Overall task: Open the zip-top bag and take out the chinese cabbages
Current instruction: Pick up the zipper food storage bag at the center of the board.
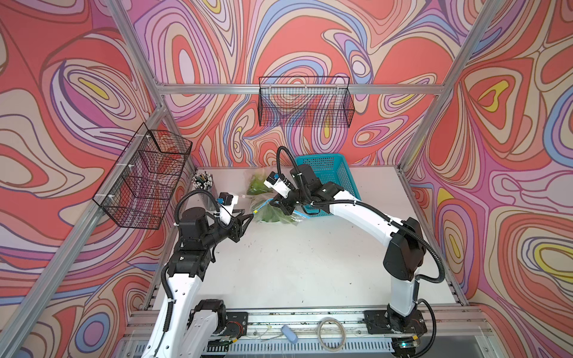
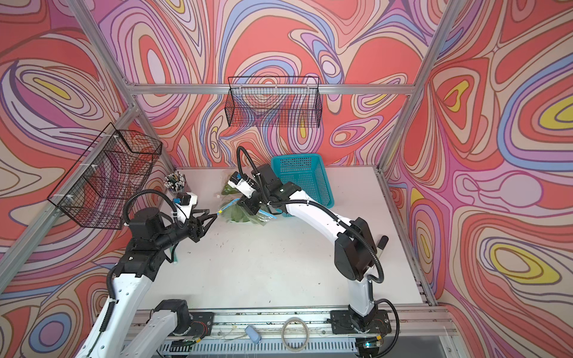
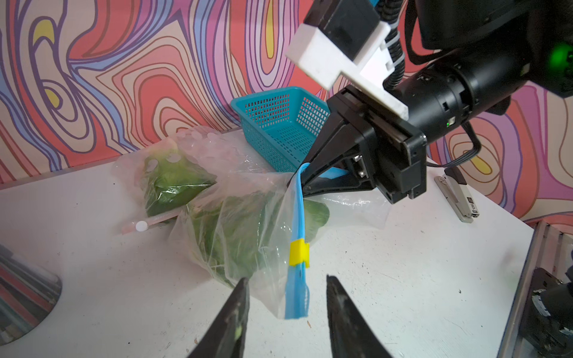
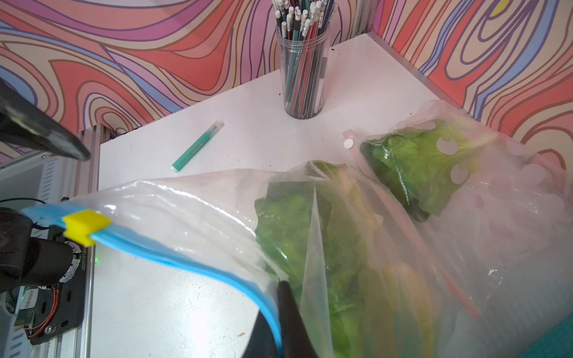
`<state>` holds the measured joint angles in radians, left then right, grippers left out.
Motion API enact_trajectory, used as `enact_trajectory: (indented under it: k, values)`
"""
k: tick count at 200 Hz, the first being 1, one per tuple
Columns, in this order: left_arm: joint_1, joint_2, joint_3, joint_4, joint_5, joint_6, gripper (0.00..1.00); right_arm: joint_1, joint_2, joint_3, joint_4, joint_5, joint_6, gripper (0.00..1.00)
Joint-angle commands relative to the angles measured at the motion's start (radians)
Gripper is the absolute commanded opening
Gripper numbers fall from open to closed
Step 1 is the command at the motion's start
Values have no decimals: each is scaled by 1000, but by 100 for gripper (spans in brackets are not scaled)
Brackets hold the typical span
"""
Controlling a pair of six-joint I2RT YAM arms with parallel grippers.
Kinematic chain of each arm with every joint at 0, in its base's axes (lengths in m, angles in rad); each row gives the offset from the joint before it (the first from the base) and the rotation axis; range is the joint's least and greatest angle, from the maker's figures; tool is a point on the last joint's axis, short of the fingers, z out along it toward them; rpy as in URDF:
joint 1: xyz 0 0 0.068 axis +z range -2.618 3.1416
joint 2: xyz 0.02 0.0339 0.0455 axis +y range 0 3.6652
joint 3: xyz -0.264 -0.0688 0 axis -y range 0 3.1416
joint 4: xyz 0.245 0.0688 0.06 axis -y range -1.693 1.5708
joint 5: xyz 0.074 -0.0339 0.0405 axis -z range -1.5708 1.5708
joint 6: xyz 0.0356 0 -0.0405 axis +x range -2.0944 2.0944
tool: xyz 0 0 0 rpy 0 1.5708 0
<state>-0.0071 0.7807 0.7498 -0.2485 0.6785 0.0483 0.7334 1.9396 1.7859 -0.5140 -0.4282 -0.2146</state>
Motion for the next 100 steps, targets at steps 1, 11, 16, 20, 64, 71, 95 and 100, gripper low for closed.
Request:
enact_trajectory:
  k: [1,11,16,20,64,71,95,100]
  values:
    - [-7,1,-16,39,-8,5,40,-6,12,32,-8,-23,0,0]
    - [-10,3,-18,40,-12,7,40,-6,12,33,-9,-25,0,0]
    - [-10,3,-19,41,-13,6,39,-6,13,33,-9,-27,-1,0]
    - [-10,5,-20,41,-13,7,39,-6,13,32,-9,-29,-2,0]
    - [-21,24,-26,51,-21,3,39,-8,12,28,-6,-40,0,0]
    - [-23,27,-28,51,-17,4,38,-8,11,27,-6,-40,0,0]
    - [-33,32,-30,45,-30,11,37,-9,10,29,-3,-44,3,0]
    - [-33,31,-32,46,-32,12,36,-10,9,27,-3,-44,3,0]
